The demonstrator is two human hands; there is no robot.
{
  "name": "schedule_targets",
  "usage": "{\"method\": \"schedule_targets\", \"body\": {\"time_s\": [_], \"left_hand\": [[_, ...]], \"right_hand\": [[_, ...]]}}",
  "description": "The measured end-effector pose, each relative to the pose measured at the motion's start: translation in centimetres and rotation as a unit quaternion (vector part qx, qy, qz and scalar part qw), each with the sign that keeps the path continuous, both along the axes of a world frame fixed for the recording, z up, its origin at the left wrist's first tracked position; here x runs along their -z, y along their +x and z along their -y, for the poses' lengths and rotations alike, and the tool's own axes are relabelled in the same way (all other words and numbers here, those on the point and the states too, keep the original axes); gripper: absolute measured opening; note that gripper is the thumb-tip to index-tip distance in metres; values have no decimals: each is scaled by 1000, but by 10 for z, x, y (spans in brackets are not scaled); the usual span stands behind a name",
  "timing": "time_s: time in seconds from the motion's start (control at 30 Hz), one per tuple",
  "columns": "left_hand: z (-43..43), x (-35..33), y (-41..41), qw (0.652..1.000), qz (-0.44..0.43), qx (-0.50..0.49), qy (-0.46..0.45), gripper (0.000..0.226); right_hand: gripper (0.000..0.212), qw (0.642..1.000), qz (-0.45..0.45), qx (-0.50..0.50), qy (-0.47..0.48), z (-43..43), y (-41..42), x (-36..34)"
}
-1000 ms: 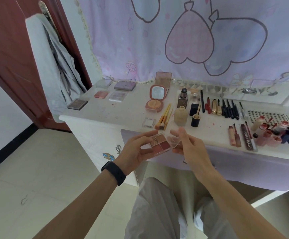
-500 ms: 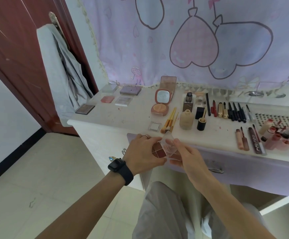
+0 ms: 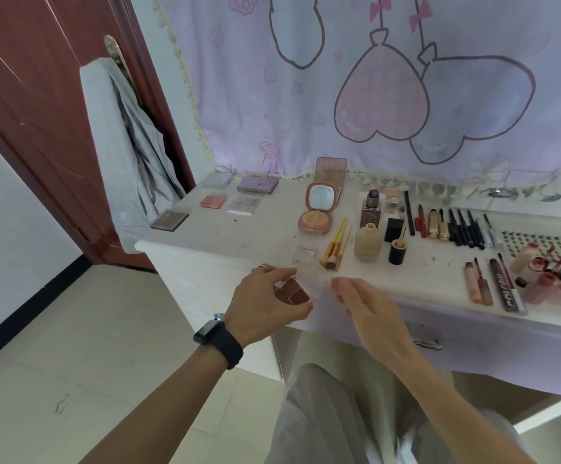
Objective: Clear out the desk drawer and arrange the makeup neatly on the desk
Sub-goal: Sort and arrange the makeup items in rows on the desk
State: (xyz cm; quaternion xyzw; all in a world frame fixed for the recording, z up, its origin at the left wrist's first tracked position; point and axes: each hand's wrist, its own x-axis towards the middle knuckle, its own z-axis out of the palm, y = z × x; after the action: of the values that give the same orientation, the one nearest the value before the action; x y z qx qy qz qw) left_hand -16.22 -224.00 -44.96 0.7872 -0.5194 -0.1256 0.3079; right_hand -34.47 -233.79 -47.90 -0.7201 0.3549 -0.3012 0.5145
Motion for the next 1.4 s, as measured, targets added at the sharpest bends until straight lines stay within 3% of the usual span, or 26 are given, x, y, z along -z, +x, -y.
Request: {"method": "schedule_targets", "body": {"time_s": [0.07, 0.23, 0.5, 0.57, 0.7, 0.77, 0.83, 0.9, 1.13, 1.4], "left_hand": [[1, -1, 12, 998, -42, -33, -19, 71], [16, -7, 51, 987, -97, -120, -54, 64], [70, -39, 133, 984, -71, -162, -21, 63], [89, -47, 150, 985, -57, -164, -14, 56], [127, -54, 175, 988, -29, -148, 43, 74], [148, -53, 182, 989, -34, -132, 52, 75], [168, -50, 186, 991, -31, -115, 62, 62], [187, -47, 189, 992, -22, -104, 67, 35], [256, -31, 187, 993, -6, -72, 97, 53], [301, -9, 177, 982, 84, -102, 138, 46]], "right_hand": [[24, 989, -73, 21, -128, 5, -5, 6], [32, 941, -158, 8, -299, 3, 1, 13], [46, 853, -226, -75, -465, 2, 100, -2], [51, 842, -235, -99, -476, 7, 129, -4], [61, 803, -302, -173, -485, 24, 173, 6], [61, 800, -323, -190, -469, 32, 187, 10], [62, 805, -332, -194, -452, 35, 194, 15], [62, 805, -326, -188, -459, 35, 197, 20], [59, 782, -289, -113, -540, 34, 194, 35], [57, 759, -309, -93, -565, 31, 196, 33]]}}
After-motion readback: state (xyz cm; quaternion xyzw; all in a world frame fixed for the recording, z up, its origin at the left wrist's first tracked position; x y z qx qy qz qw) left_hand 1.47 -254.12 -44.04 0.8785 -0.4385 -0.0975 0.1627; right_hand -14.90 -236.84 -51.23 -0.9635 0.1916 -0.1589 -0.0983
